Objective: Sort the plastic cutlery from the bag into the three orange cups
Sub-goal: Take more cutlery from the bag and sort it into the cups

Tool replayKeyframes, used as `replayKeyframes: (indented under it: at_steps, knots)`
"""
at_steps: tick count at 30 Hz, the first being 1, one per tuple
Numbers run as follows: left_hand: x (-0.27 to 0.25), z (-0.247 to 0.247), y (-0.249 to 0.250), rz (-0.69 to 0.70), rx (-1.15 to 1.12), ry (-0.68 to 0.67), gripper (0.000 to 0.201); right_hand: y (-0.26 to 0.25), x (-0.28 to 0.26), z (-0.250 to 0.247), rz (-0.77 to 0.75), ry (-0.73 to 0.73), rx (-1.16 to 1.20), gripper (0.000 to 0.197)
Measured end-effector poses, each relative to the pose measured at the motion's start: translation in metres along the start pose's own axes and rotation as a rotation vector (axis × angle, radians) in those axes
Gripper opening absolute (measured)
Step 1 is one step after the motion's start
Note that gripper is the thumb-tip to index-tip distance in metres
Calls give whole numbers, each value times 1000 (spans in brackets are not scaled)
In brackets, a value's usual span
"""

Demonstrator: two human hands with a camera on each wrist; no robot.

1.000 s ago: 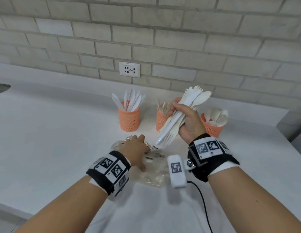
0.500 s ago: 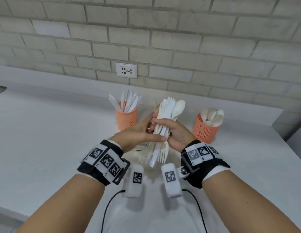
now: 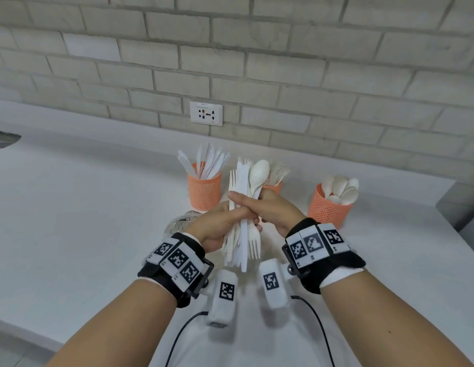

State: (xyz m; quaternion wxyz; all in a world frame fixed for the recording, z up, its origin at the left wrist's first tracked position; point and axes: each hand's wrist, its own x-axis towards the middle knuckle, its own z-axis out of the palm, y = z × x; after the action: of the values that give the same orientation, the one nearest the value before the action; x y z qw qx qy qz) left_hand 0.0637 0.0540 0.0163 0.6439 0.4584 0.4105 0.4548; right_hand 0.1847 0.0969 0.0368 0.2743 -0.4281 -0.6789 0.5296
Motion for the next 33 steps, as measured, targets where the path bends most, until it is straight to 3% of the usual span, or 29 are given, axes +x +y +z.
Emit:
replayKeyframes:
  at_steps: [3,5,7,11,16,19,22,27,29,33]
  knots:
    - [2,-1,0,25,-68,84,12,4,4,0,-96,261,-70,53]
    - [2,-3,3,67,-88,153,14,3,2,1,-286,428,-68,32]
    - [4,-4,5,119,-32,205,20,-1,-1,5,-363,415,-108,20]
    - [4,-3,5,196,88,269,26,-2,1,10,-283,357,-212,23]
    - [3,-11,4,221,127,223,26,-4,0,12,-316,336,-290,28]
    - [2,-13,6,229,81,189,18,-6,2,12,-302,318,-189,32]
    - [1,-13,7,229,24,158,23,-11,3,8,-228,262,-15,30]
    - [4,-17,8,146,-142,220,22,-20,2,4,-116,254,227,20]
    - [5,-20,9,123,-185,251,5,-21,2,1,-122,304,284,17]
    - [4,-20,12,103,-219,212,9,-18,3,1,-140,248,280,11]
